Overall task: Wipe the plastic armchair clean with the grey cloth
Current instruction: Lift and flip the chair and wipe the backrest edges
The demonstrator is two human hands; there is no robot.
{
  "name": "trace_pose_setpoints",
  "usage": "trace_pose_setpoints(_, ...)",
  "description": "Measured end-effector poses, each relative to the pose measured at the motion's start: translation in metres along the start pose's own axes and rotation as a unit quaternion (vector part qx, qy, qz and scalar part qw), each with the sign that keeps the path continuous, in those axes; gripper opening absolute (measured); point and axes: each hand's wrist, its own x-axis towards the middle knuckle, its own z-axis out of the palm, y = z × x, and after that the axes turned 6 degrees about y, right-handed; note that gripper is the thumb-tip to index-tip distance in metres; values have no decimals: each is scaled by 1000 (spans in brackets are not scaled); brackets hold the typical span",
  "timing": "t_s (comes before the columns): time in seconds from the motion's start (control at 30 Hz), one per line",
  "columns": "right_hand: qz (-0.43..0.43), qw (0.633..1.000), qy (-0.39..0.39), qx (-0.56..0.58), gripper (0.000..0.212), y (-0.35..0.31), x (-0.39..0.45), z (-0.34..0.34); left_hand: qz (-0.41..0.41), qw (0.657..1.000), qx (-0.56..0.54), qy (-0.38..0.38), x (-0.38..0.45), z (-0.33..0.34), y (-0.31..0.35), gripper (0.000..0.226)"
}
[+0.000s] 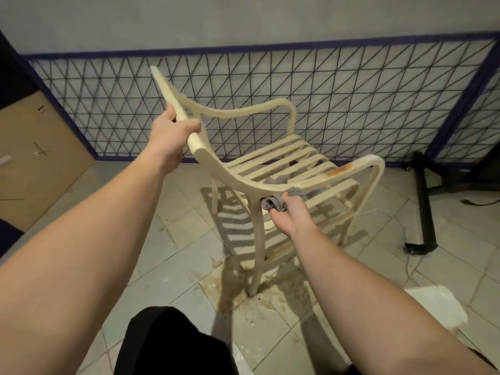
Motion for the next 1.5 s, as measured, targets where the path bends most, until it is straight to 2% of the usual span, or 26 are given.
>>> trace_pose_setpoints(0.07, 7, 1000, -6, 17, 18, 9, -3, -1, 1, 999, 31, -33, 7, -7, 2, 81)
trace_pose_setpoints(0.17, 21, 999, -21, 26, 24, 9, -5, -5, -7, 997, 46, -63, 21, -10, -3, 110)
trace_pose_setpoints(0.27, -33, 997, -24, -70, 19, 2, -26, -14, 0, 997, 37, -62, 12, -10, -3, 103)
trace_pose_setpoints(0.33, -98, 967, 11, -234, 17, 5, -44, -20, 14, 999, 23, -39, -1, -8, -1, 90)
trace_pose_setpoints(0.37, -163, 934, 34, -315, 20, 9, -53, -23, 18, 999, 18, -29, -5, -8, -4, 82)
trace_pose_setpoints(0.43, -337, 836, 52, -430, 20, 16, -77, -25, 31, 999, 15, -14, -12, -9, -7, 68)
trace_pose_setpoints(0.5, -499, 737, -18, -455, 31, 18, -103, -12, 38, 999, 18, -9, -18, -9, -11, 64)
trace_pose_setpoints(0.57, -622, 619, -112, -467, 52, 19, -116, 15, 36, 999, 33, -9, -22, -10, -12, 65)
trace_pose_setpoints(0.63, -681, 508, -183, -494, 66, 26, -110, 42, 38, 998, 50, -13, -25, -10, -13, 62)
trace_pose_setpoints(0.7, -685, 412, -211, -562, 75, 40, -95, 48, 50, 996, 76, -12, -26, -12, -11, 57)
trace_pose_setpoints(0.77, -681, 309, -180, -639, 79, 47, -74, 24, 55, 994, 93, -18, -27, -13, -9, 55)
trace_pose_setpoints(0.8, -666, 290, -151, -671, 80, 47, -65, 4, 56, 993, 99, -22, -28, -14, -6, 57)
trace_pose_setpoints(0.83, -641, 303, -117, -695, 79, 43, -57, -17, 57, 993, 102, -25, -27, -14, -5, 59)
trace_pose_setpoints(0.9, -607, 378, -63, -696, 76, 29, -51, -49, 61, 992, 104, -29, -28, -14, -5, 59)
trace_pose_setpoints(0.93, -617, 408, -54, -670, 74, 22, -53, -54, 61, 993, 100, -30, -29, -14, -5, 59)
trace_pose_setpoints(0.97, -648, 416, -53, -636, 70, 17, -56, -51, 59, 993, 92, -31, -28, -13, -6, 60)
trace_pose_setpoints(1.07, -754, 385, -128, -516, 48, 13, -69, -10, 49, 996, 67, -29, -27, -11, -8, 61)
trace_pose_setpoints(1.1, -761, 384, -161, -498, 46, 17, -75, 7, 47, 997, 61, -31, -26, -11, -10, 62)
trace_pose_setpoints(1.17, -726, 406, -189, -521, 55, 27, -78, 26, 51, 996, 61, -35, -25, -12, -11, 63)
trace_pose_setpoints(1.23, -667, 451, -163, -570, 61, 31, -72, 21, 48, 995, 72, -48, -25, -15, -10, 65)
trace_pose_setpoints(1.37, -592, 600, -62, -534, 44, 12, -82, 13, 30, 993, 81, -81, -18, -26, -7, 61)
trace_pose_setpoints(1.43, -611, 632, -51, -474, 42, 2, -97, 34, 22, 991, 91, -91, -13, -32, -6, 58)
trace_pose_setpoints(1.5, -625, 639, -108, -436, 39, 1, -115, 65, 22, 988, 119, -93, -9, -34, -4, 57)
